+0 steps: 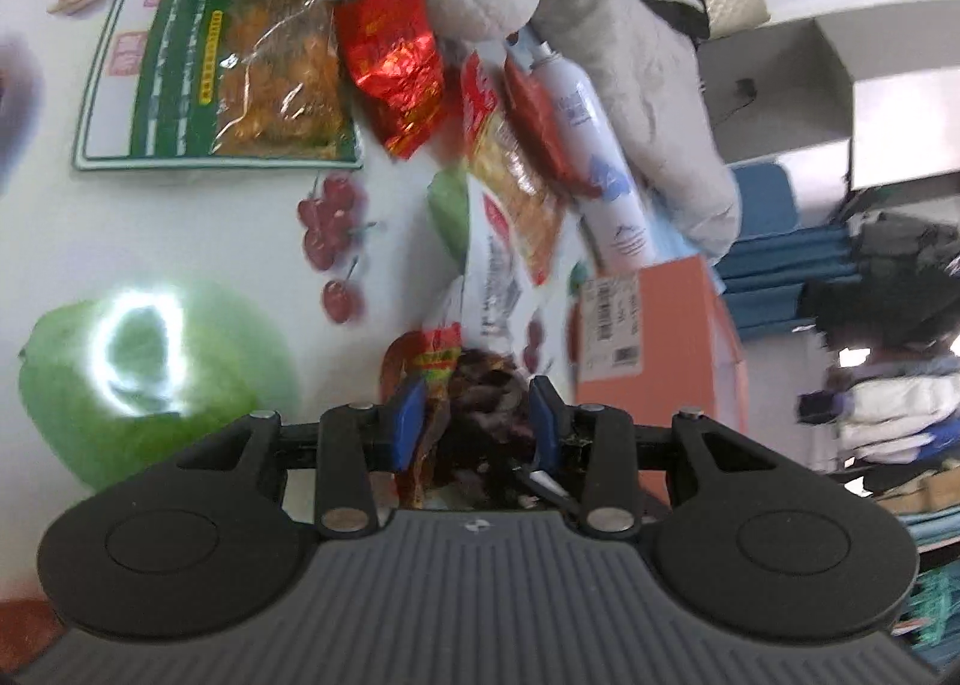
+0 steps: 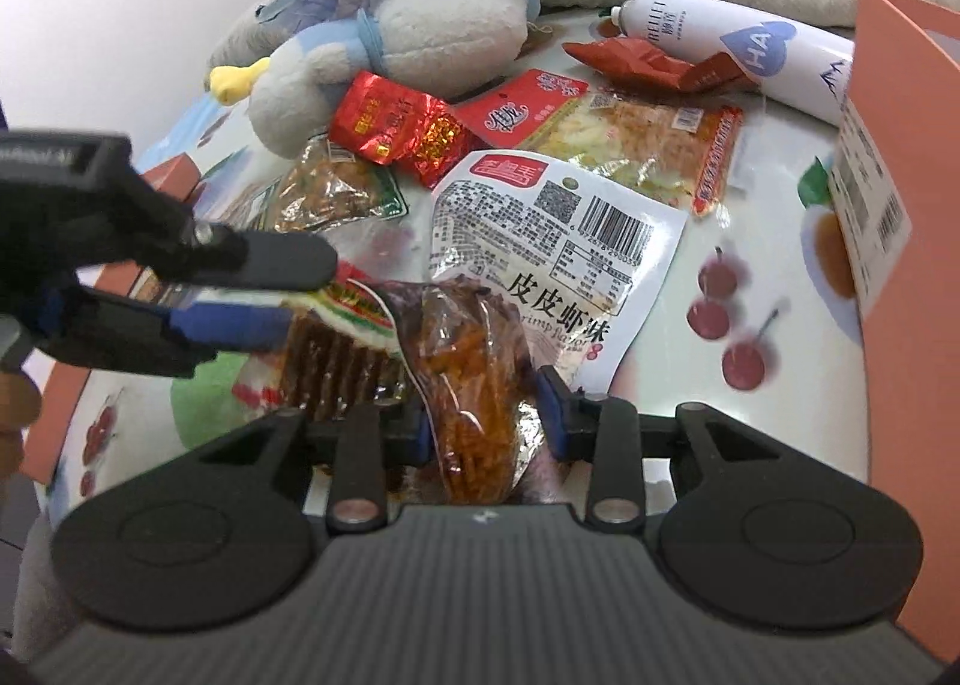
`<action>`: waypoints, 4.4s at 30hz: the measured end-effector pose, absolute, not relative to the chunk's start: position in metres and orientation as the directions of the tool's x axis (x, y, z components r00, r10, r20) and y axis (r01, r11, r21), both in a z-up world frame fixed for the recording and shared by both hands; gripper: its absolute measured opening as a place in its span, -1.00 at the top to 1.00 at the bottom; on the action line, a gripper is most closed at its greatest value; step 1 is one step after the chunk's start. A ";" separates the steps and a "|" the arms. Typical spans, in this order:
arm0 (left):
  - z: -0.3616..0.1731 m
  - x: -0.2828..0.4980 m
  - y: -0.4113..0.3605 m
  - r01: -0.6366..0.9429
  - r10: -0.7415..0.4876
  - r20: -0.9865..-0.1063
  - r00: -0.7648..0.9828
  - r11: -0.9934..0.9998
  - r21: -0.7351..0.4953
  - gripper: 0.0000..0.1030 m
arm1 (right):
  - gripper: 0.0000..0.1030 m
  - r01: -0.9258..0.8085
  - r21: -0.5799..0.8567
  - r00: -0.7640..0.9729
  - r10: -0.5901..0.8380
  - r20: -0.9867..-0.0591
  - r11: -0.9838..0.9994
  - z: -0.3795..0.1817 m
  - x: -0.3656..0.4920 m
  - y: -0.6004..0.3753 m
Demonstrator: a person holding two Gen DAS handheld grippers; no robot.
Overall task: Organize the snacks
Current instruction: 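Grasp a clear snack packet with the left tool while the right tool grasps a brown packet, then carry the clear packet with the left tool while the right tool carries the brown packet to the box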
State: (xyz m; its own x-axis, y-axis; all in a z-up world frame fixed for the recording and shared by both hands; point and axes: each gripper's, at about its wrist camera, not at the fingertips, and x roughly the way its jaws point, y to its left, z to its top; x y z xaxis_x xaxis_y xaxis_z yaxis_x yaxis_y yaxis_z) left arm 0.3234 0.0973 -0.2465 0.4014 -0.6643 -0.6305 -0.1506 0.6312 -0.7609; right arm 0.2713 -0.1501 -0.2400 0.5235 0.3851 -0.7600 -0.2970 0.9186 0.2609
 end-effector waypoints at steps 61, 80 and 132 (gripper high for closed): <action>-0.141 0.191 0.019 0.063 -0.264 -0.811 0.523 0.960 -0.273 0.88 | 0.46 -0.219 0.163 0.636 0.268 -0.724 0.962 -0.158 0.136 -0.181; -0.076 0.204 -0.004 0.120 -0.285 -0.757 0.589 0.956 -0.267 0.88 | 0.46 -0.196 0.149 0.724 0.246 -0.644 0.969 -0.093 0.136 -0.204; -0.057 0.294 -0.216 0.376 -0.419 -0.776 0.471 0.892 -0.253 0.88 | 0.46 0.080 0.103 0.756 0.007 -0.654 0.992 -0.086 0.174 -0.380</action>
